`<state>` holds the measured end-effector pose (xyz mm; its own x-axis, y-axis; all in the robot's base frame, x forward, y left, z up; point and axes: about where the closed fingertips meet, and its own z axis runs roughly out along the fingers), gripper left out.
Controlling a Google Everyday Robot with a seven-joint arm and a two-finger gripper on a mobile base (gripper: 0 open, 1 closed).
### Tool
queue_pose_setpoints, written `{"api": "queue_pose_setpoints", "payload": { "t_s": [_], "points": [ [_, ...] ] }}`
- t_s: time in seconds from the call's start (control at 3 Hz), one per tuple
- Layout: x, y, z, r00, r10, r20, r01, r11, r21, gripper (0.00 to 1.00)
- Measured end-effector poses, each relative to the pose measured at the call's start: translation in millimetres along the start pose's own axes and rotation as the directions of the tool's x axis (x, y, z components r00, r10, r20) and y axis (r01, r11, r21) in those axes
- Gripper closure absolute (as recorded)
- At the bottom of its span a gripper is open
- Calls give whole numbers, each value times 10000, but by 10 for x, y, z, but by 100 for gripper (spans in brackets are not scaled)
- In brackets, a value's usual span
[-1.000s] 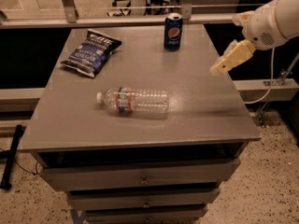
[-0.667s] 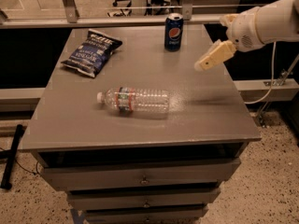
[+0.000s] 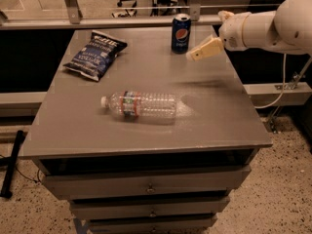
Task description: Move pepsi can near blue chip bag
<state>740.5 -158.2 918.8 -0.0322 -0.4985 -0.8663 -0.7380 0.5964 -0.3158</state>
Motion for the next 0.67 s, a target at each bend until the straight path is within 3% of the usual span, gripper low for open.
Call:
{"api": "queue_pose_setpoints", "payload": {
  "t_s": [0.33,0.67],
  "points": [
    [-21,-199,345,9964,341,771,-367,9988,315,0],
    [-40,-316,645,9882,764,1325,-807,9964,277,0]
  ]
}}
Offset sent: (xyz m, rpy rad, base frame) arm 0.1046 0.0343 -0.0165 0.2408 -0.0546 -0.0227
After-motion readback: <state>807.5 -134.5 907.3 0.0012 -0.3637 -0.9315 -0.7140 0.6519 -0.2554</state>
